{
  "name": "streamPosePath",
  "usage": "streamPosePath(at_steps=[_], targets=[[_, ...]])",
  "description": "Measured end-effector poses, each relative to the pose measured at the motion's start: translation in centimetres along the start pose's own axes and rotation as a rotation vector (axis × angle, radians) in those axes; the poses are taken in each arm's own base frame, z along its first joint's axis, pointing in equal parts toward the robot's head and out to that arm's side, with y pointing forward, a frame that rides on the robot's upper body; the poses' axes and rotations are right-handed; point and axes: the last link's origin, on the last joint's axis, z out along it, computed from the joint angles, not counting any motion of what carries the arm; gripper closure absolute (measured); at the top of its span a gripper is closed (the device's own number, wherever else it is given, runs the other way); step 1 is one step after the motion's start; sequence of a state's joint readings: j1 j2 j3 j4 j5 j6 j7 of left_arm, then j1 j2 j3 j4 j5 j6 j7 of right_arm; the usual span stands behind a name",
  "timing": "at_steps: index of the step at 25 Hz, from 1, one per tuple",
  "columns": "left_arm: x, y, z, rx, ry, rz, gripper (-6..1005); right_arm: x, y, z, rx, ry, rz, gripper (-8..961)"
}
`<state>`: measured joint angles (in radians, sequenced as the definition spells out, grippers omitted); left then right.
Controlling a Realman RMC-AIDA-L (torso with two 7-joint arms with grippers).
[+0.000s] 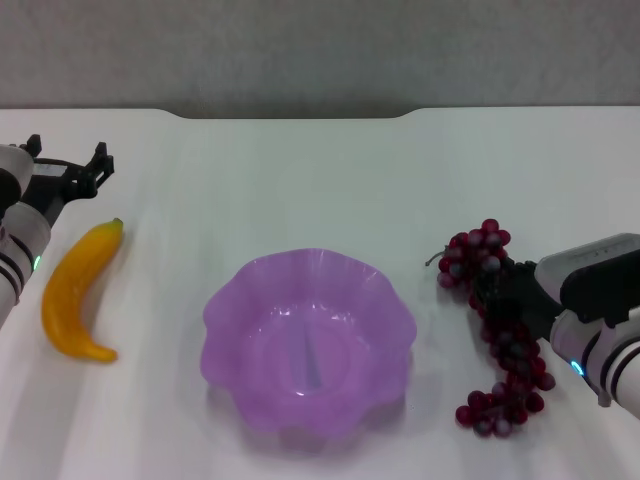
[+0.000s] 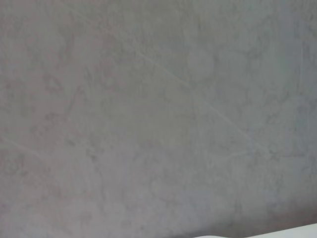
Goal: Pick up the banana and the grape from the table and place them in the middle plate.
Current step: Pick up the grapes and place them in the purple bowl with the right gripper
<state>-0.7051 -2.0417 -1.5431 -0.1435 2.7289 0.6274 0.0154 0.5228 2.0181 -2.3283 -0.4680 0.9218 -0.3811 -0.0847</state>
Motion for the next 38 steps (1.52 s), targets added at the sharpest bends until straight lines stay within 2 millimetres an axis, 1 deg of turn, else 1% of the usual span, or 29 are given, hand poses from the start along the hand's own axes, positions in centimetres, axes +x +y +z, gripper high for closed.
streamPosePath(at_steps=[7, 9, 10, 13, 19, 21, 27, 34, 38], targets=[[0.0, 0.0, 0.0, 0.000, 0.000, 0.000, 119, -0.1, 0.1, -0.1, -0.001, -0.020, -0.004, 580], [-0.1, -0.1, -0.1, 0.001, -0.002, -0.001, 119, -0.3, 0.4, -0.2, -0.012, -0.040, -0.011, 582], [-0.2, -0.1, -0.1, 0.002, -0.003, -0.001, 119, -0.7, 0.9, -0.2, -0.029, -0.062, -0.016, 582], [-0.5, -0.3, -0.3, 0.007, -0.009, -0.002, 119, -1.0, 1.3, -0.4, -0.037, -0.090, -0.016, 583], [-0.7, -0.6, -0.4, 0.012, -0.014, -0.001, 119, -1.7, 1.0, -0.5, -0.026, -0.137, -0.012, 583], [-0.9, -0.7, -0.6, 0.015, -0.017, -0.001, 119, -2.2, 0.9, -0.6, -0.021, -0.163, -0.007, 584], [-1.3, -1.2, -0.9, 0.025, -0.026, -0.001, 119, -3.6, 1.8, -0.7, -0.049, -0.225, -0.002, 587], [-1.5, -1.4, -1.0, 0.028, -0.030, 0.004, 119, -6.1, 4.2, -1.1, -0.103, -0.293, -0.040, 590], [-1.5, -1.4, -1.0, 0.029, -0.030, 0.009, 119, -7.3, 3.9, -2.0, -0.056, -0.302, -0.105, 591]])
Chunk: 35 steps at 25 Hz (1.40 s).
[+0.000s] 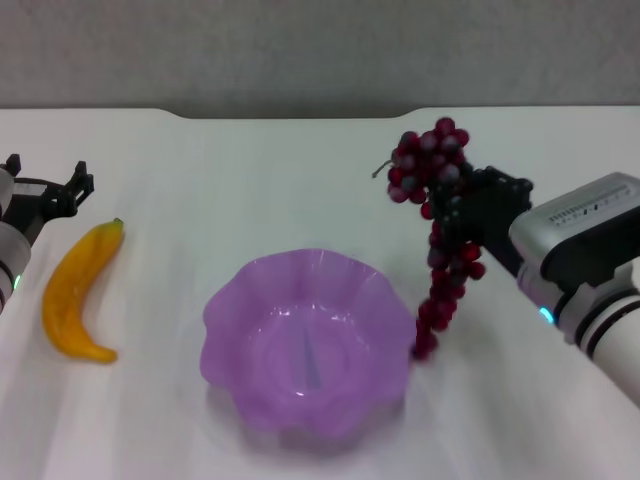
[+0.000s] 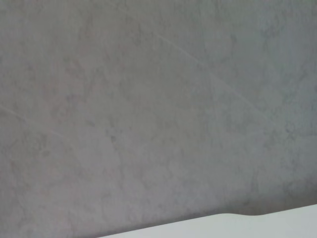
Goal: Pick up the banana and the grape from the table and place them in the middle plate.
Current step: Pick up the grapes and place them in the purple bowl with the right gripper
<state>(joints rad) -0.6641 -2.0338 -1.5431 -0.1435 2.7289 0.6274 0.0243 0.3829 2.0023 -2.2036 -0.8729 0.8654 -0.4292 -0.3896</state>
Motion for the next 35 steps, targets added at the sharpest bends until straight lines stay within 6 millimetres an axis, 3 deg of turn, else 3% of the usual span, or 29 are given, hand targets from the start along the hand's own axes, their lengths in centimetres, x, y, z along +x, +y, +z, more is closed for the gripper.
streamPosePath(at_steps=[12, 19, 23, 25, 35], targets=[[0.0, 0.1, 0.0, -0.002, 0.002, -0.001, 119, -3.7, -0.4, -0.2, -0.010, -0.001, -0.040, 592], [0.1, 0.1, 0.0, -0.002, 0.003, -0.003, 119, -6.7, 1.8, -0.2, -0.078, -0.072, -0.114, 592], [0.3, 0.3, 0.1, -0.005, 0.008, -0.004, 119, -7.0, 3.8, -0.3, -0.138, -0.081, -0.141, 592], [0.4, 0.4, 0.2, -0.007, 0.010, -0.004, 119, -6.9, 6.2, -0.5, -0.206, -0.090, -0.168, 593], [0.6, 0.6, 0.3, -0.012, 0.016, -0.005, 119, -5.2, 8.1, -0.7, -0.274, -0.043, -0.191, 594]])
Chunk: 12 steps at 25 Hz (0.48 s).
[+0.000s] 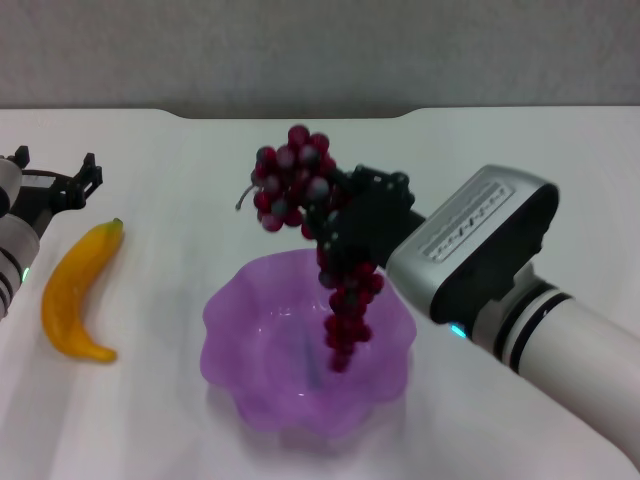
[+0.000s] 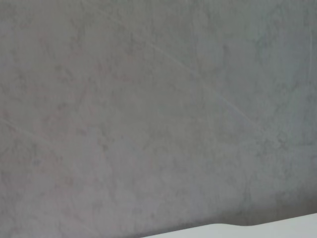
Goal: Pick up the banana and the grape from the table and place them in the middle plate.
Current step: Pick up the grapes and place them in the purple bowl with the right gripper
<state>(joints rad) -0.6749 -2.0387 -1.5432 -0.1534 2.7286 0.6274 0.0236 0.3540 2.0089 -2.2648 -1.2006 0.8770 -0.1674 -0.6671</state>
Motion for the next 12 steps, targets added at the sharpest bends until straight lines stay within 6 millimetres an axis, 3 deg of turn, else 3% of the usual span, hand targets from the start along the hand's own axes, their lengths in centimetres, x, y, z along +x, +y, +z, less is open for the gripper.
streamPosePath(at_steps=[6, 12], targets=[[0.0, 0.0, 0.0, 0.000, 0.000, 0.002, 118, 2.0, 1.0, -0.2, -0.047, 0.078, -0.012, 594], [0.0, 0.0, 0.0, 0.001, 0.001, 0.000, 118, 4.4, 0.8, -0.5, -0.044, 0.157, 0.058, 595]])
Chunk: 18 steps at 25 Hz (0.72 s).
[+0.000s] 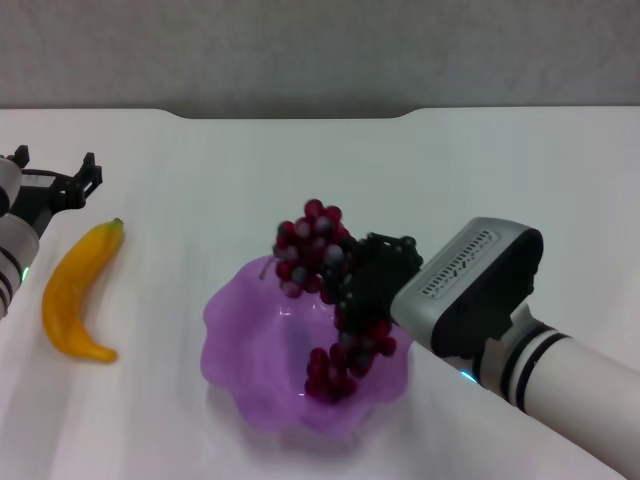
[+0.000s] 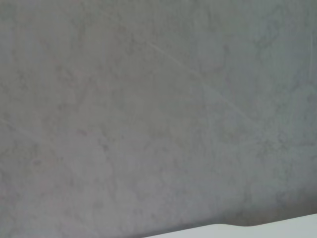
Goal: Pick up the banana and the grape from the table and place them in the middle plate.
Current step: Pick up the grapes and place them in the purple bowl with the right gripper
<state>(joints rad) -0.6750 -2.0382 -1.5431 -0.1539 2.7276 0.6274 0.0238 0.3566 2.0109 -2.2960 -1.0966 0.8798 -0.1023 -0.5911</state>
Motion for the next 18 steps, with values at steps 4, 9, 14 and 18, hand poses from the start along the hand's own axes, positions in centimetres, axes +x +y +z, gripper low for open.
streamPosePath(at_steps=[4, 9, 14, 18], targets=[[0.0, 0.0, 0.0, -0.001, 0.000, 0.001, 118, 1.2, -0.6, 0.0, 0.016, 0.036, 0.043, 579], [0.0, 0.1, 0.0, -0.002, 0.000, 0.002, 118, 2.1, -0.9, -0.1, 0.025, 0.060, 0.052, 553], [0.0, 0.0, 0.0, -0.001, 0.002, 0.002, 118, 2.4, -1.3, 0.3, 0.023, 0.085, 0.046, 528], [0.0, 0.1, 0.0, -0.002, 0.001, 0.002, 118, 2.6, -1.6, 0.8, 0.020, 0.104, 0.071, 507]])
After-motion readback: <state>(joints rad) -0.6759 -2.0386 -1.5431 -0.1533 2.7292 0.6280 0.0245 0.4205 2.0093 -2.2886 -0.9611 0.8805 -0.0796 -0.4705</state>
